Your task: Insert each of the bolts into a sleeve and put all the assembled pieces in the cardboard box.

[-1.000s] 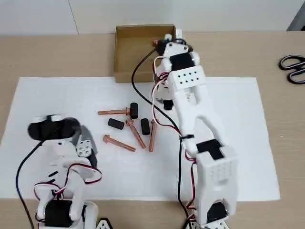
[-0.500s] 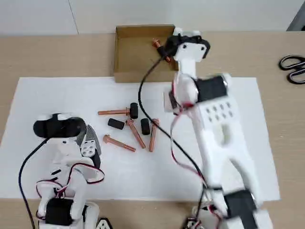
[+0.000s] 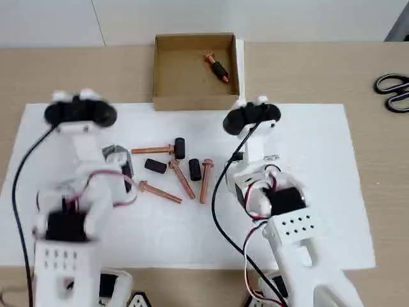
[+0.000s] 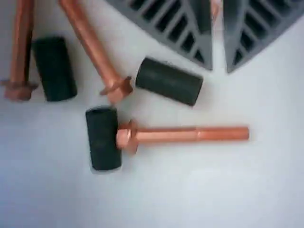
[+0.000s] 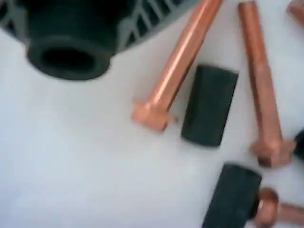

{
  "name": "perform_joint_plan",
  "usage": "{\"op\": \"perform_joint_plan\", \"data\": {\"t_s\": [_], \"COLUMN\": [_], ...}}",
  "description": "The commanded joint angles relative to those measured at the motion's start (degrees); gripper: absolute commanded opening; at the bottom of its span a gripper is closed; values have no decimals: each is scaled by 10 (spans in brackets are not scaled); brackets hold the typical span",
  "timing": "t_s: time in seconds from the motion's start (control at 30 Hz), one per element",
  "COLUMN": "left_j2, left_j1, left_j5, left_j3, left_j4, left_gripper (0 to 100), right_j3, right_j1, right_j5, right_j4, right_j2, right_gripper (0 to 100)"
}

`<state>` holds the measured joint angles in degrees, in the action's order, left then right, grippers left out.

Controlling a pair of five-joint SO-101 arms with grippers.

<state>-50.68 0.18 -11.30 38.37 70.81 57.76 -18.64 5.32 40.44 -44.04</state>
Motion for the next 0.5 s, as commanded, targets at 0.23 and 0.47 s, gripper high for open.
{"op": "perform_joint_plan", "data": {"t_s": [0.23,0.47], "left_j2": [383,465], "left_j1": [10,53], "left_j5": [249,251], "left_j3": [-388,-421], "left_j4": [171,200], "left_gripper": [6,6], "right_j3": [85,121], "right_j1": [93,115], "right_j5": [-10,-9], "right_j4": [-177,-181], "right_j2": [-28,-32], "right_gripper": [5,5]}}
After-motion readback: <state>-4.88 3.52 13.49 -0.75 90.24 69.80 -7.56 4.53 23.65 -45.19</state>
